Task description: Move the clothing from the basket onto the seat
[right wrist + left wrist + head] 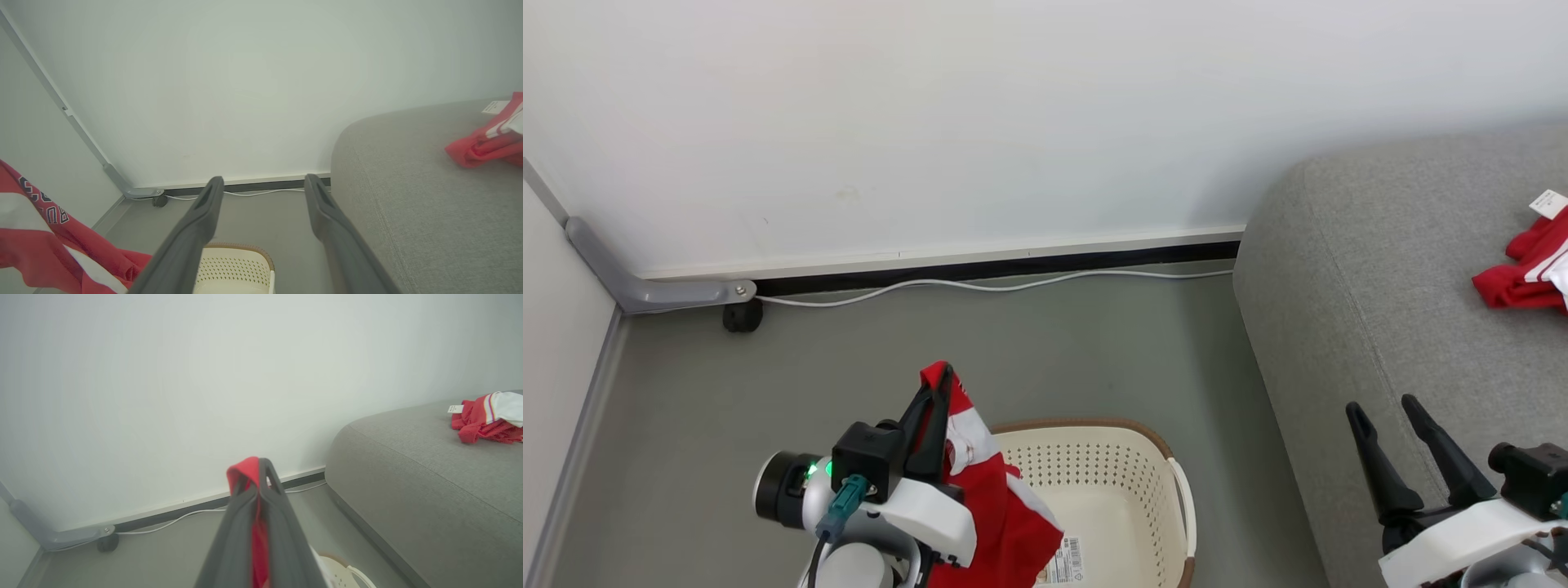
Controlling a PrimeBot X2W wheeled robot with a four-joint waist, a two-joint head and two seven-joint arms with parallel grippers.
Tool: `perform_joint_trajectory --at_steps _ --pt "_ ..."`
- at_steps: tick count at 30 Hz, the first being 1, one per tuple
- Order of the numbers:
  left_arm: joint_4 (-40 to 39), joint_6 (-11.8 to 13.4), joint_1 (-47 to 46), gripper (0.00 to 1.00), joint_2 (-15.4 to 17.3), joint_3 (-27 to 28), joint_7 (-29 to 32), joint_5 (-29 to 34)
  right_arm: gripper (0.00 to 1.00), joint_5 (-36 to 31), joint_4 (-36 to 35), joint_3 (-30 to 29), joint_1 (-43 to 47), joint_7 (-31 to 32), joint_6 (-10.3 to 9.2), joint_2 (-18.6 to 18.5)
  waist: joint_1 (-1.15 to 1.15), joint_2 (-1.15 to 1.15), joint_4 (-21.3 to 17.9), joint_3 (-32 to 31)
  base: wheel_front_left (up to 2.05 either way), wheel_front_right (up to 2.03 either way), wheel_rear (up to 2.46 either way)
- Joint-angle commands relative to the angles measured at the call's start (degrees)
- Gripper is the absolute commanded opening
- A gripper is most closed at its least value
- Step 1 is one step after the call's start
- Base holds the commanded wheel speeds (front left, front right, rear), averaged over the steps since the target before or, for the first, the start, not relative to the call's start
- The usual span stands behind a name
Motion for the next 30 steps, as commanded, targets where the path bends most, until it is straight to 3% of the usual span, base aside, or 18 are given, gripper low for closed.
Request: perform_joint_trajectory --at_steps 1,18,30 --pt "-2.66 -0.59 -1.81 0.0 0.73 2.07 -0.34 1.11 1.0 -0.46 -0.89 0.99 -0.3 -0.34 0.17 -0.79 0.0 0.0 0.19 -0.34 0.0 0.0 0.0" --pt "-14.32 -4.69 -11.02 0.0 -0.67 -3.3 1.55 5.43 1.0 -1.52 0.47 0.73 0.16 -0.34 0.17 0.44 0.0 0.0 0.41 -0.56 0.0 0.0 0.0" --pt "-15.94 -4.26 -16.85 0.0 -2.11 -8.0 2.92 5.13 1.0 -1.03 0.12 1.29 -0.23 -0.34 0.17 -0.01 0.0 0.0 -0.47 0.45 0.0 0.0 0.0"
